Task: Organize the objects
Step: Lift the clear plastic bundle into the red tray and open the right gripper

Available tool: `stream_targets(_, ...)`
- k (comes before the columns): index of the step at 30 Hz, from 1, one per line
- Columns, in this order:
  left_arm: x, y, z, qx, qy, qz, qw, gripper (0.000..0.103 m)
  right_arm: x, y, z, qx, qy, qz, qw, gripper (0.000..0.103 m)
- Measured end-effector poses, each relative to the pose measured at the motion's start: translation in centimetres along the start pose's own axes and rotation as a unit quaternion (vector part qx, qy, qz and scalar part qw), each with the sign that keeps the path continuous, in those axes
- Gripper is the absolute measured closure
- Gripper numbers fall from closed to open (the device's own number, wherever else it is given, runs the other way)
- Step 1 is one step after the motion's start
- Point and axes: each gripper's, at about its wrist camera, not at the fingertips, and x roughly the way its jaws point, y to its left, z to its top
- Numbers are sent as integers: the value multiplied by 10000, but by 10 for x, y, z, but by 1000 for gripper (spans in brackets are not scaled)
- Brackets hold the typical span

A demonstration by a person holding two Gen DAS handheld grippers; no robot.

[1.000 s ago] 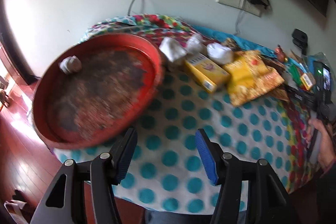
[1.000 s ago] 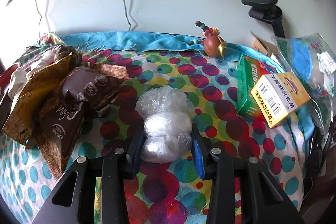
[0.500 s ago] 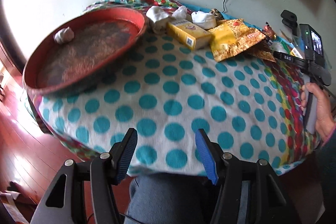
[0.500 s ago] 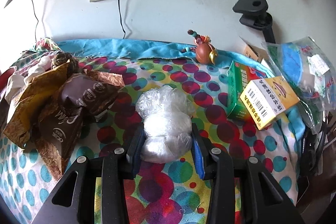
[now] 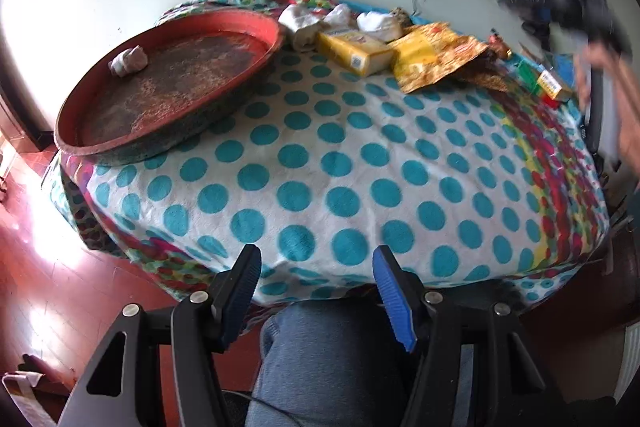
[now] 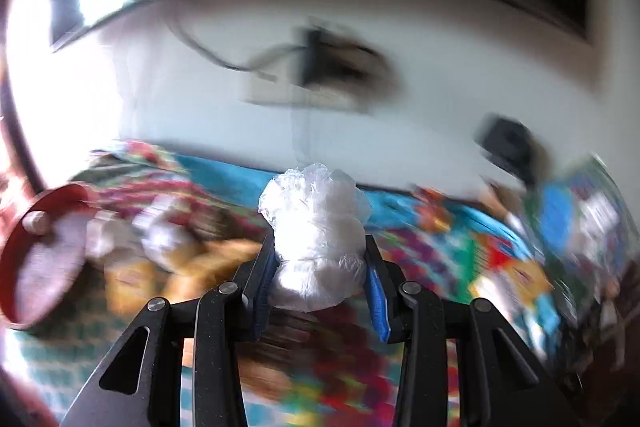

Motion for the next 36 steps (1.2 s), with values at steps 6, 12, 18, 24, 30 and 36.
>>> stream_targets(6,-8,28,1,-194,-167,-87,9996,43,31,136,20,-724,371,1250,9888,65)
stream_targets(12,-15,63,4,-592,-310,118,9977,43,74,261,21,-1412,857,1984,9661,65)
stream_targets(18,-16,87,5,-796,-310,194,9962,43,123,328,19,-1701,1399,2025,9542,65)
stream_targets(24,-14,101,8,-975,-305,152,9946,43,155,354,22,-1742,1718,1977,9492,64)
stream_targets(30,-9,102,9,-961,-224,206,9949,43,157,356,20,-1666,1788,1957,9497,12)
stream_targets(36,-10,98,13,-880,-309,249,9953,43,112,319,19,-1434,1426,2190,9545,12)
